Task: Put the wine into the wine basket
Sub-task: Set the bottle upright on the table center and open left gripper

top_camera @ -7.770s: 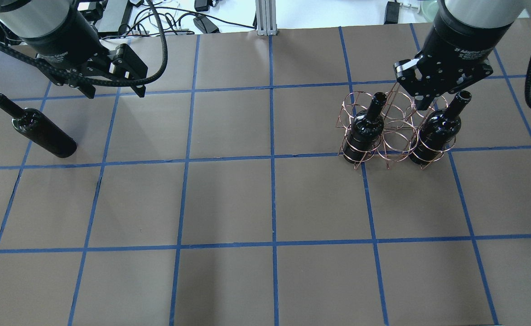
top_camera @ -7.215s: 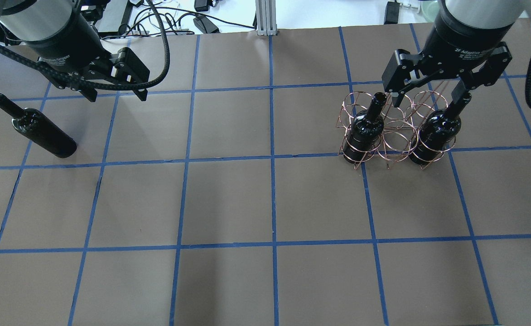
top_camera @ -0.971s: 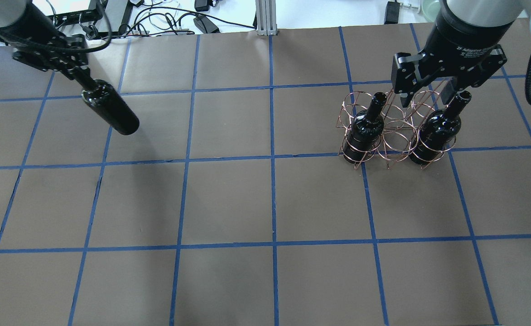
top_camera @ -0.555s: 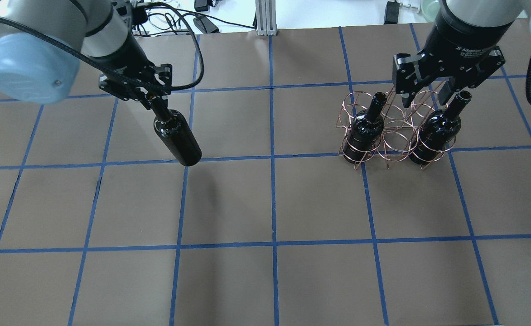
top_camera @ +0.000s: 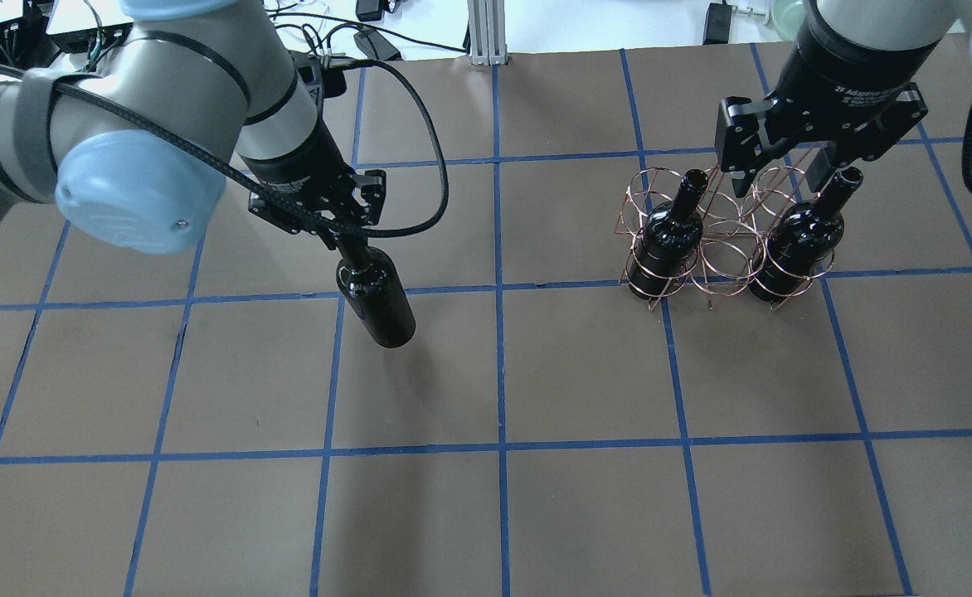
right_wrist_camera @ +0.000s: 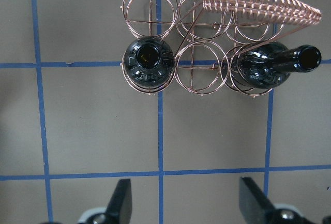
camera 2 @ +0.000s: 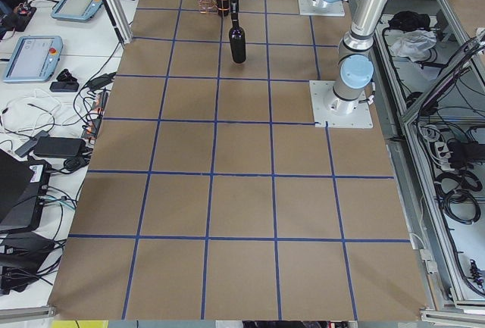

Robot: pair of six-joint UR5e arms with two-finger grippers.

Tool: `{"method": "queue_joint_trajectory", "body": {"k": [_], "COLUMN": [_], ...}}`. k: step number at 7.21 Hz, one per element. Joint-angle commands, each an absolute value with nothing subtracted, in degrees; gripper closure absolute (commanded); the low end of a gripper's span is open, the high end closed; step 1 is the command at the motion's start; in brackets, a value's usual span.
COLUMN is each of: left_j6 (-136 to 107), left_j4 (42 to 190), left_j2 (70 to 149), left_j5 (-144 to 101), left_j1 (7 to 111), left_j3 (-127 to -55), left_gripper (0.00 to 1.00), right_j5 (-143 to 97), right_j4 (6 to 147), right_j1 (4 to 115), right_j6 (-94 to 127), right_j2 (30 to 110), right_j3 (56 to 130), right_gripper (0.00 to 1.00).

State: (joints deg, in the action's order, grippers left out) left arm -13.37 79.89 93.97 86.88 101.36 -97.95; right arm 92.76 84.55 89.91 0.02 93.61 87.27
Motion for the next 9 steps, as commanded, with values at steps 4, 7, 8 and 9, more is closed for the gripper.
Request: {"method": "queue_joint_trajectory", "body": {"k": [4,7,8,9], "left_j6": [-15.2,-15.3,-15.2,-15.5], "left_j4": [83.7,86.2,86.2,86.1], "left_j2": [92.1,91.5,91.8,92.2], "left_j5": [86.8,86.8,86.7,86.7], "left_j1": [103.0,104.0,104.0,104.0], "left_j3": [-99.4,-99.4,-99.3,-99.3], "left_gripper": [1.0,1.0,1.0,1.0], "right_j5": [92.9,92.4,92.7,92.7], "right_j4": [84.5,84.1,83.8,83.5], "right_j1": [90.0,90.2,90.2,90.2], "right_j6": [0.1,-0.4,-0.4,0.3], "right_j2": [93.8,93.6,93.7,94.0], "right_j3": [87.3,87.4,87.5,87.5], "right_gripper": [0.13,0.01,0.0,0.0]}}
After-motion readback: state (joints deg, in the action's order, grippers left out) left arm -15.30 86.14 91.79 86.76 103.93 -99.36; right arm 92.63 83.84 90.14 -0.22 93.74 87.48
